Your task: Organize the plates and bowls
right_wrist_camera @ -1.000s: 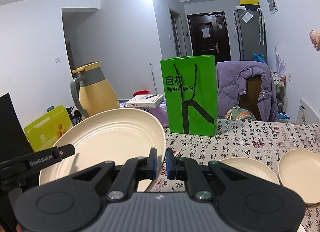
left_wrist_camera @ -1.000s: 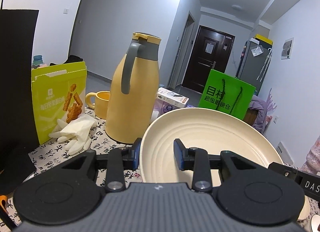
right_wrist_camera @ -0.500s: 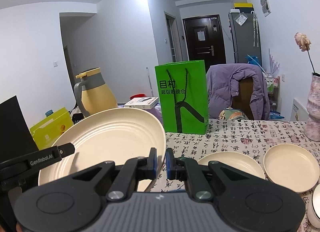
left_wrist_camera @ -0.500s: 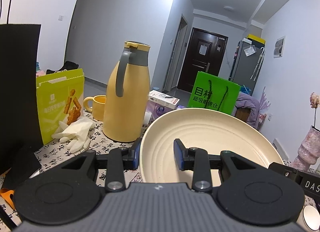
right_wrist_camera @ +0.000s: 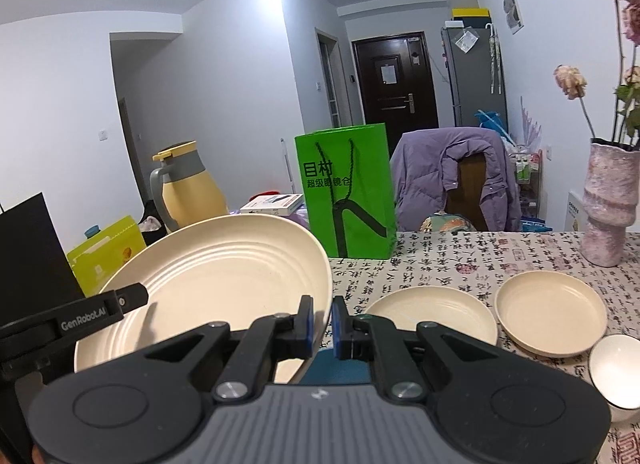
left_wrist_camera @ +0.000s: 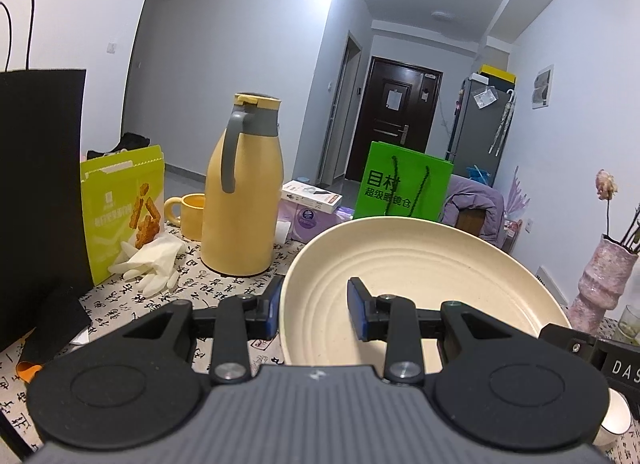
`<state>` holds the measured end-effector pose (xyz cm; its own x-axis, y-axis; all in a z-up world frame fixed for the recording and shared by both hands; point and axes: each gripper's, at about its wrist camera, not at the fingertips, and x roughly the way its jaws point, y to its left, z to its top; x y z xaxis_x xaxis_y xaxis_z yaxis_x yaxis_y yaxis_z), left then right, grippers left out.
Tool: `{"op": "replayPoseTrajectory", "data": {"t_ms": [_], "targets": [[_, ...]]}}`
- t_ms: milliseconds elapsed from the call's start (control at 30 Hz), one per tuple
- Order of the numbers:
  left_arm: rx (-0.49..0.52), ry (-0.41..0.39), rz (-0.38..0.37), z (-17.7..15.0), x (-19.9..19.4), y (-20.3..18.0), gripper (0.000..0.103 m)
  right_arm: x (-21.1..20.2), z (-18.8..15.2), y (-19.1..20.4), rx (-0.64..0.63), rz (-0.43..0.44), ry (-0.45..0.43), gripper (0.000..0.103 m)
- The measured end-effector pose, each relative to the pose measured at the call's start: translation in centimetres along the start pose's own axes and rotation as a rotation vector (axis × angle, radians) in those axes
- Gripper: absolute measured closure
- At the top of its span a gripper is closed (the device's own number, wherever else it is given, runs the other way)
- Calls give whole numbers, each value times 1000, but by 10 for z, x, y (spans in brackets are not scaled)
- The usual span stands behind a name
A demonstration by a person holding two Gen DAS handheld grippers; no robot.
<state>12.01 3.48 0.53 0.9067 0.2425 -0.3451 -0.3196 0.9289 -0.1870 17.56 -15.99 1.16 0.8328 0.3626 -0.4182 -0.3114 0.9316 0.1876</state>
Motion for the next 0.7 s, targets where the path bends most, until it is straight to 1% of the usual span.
{"op": "replayPoseTrajectory", "data": {"t_ms": [67,300,700], "targets": [[4,-2,-8,-2,-6,-3,68,-9,-3,-3,2,-1,-4,94],[25,-13,-22,-10,-25,-15,68,-31,-8,-11,10,-20,-19,94],[57,19,-51,-28,-42,-32,68,-57,-27,-34,58,-34,-24,94]]}}
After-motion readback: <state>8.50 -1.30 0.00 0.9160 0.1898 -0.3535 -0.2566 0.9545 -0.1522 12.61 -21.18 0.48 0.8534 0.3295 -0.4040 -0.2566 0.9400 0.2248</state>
